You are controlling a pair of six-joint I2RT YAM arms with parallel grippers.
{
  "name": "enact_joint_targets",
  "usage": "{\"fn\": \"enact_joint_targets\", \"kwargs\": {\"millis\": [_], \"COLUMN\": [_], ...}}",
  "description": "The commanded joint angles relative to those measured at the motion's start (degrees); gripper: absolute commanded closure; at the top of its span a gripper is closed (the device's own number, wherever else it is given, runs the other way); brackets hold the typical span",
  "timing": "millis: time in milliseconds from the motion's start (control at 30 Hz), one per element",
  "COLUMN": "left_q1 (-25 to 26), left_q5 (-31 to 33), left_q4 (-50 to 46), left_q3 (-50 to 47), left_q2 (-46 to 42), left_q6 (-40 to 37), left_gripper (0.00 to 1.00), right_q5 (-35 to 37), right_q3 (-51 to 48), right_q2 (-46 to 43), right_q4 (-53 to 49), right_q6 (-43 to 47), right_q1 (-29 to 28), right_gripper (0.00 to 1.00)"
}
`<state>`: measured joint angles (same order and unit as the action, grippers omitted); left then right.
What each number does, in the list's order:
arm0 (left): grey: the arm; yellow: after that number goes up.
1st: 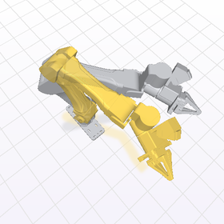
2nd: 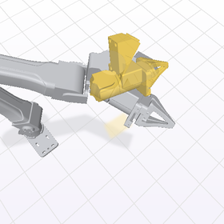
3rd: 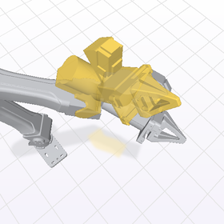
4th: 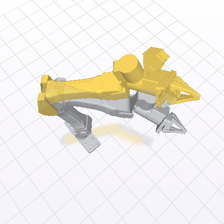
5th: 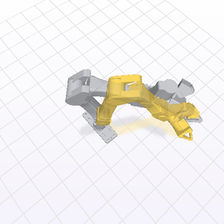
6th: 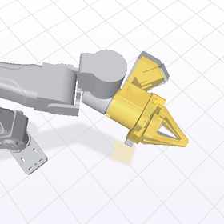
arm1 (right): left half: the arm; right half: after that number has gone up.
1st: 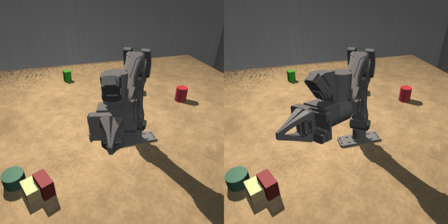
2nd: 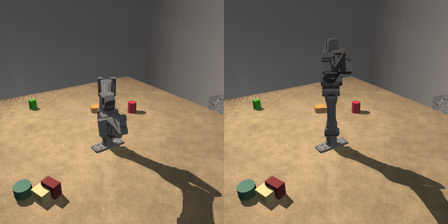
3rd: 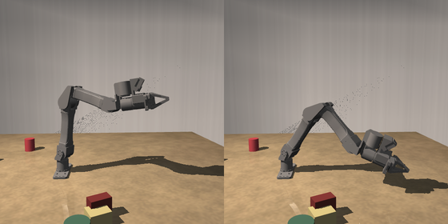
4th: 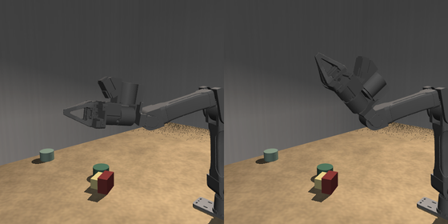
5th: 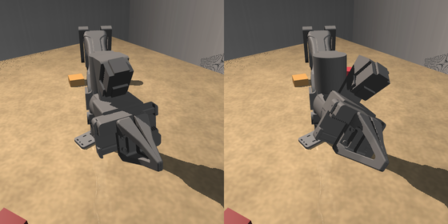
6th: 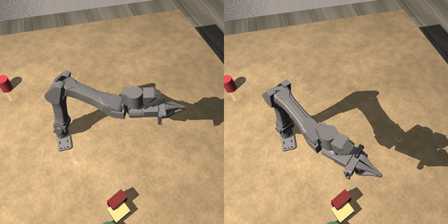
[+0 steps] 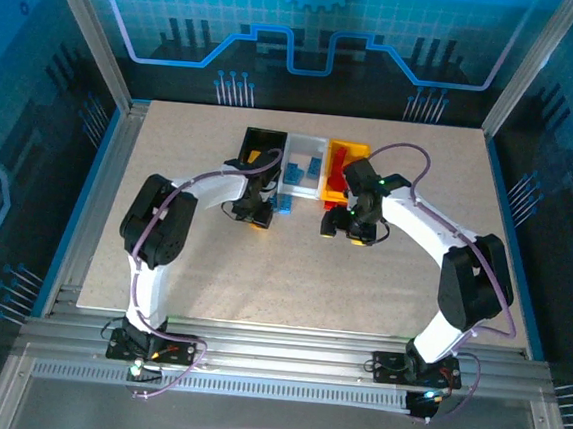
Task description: Sort the legos into containers by color
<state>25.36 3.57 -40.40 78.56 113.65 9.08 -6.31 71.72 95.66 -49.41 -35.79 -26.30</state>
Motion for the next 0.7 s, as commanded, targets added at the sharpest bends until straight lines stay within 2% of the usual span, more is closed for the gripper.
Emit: {"fn": "enact_joint_targets", "kwargs": {"millis": [0, 167, 333, 467, 667], "left_q1": [0.0, -2.8, -7.2, -8.9, -9.0], "left_q5": [-2.0, -3.5, -5.7, -6.7, -7.3], "left_q4": [-2.3, -4.0, -6.1, -7.1, -9.1], "left_q3": [-2.3, -2.3, 4.2, 11.5, 22.9], "left_q2": [-6.6, -12.3, -13.7, -11.6, -3.7], "left_q6": [2.8, 4.8, 6.1, 6.4, 6.8], "left_gripper": [0.63, 0.63, 0.62, 0.62, 0.62], "right_q5": [-0.5, -0.9, -1.1, -0.9, 0.4], "right_q3": [0.9, 1.8, 3.1, 3.2, 0.5], "right_q2": [1.0, 2.3, 3.4, 3.4, 0.7], "right_q4": [-0.1, 0.3, 0.3, -0.1, -0.5], "right_q6": [0.2, 0.5, 1.0, 1.6, 2.3], "right_q1": [-0.5, -0.5, -0.5, -0.1, 0.6], "right_gripper": [0.26, 0.26, 0.26, 0.26, 0.26]}}
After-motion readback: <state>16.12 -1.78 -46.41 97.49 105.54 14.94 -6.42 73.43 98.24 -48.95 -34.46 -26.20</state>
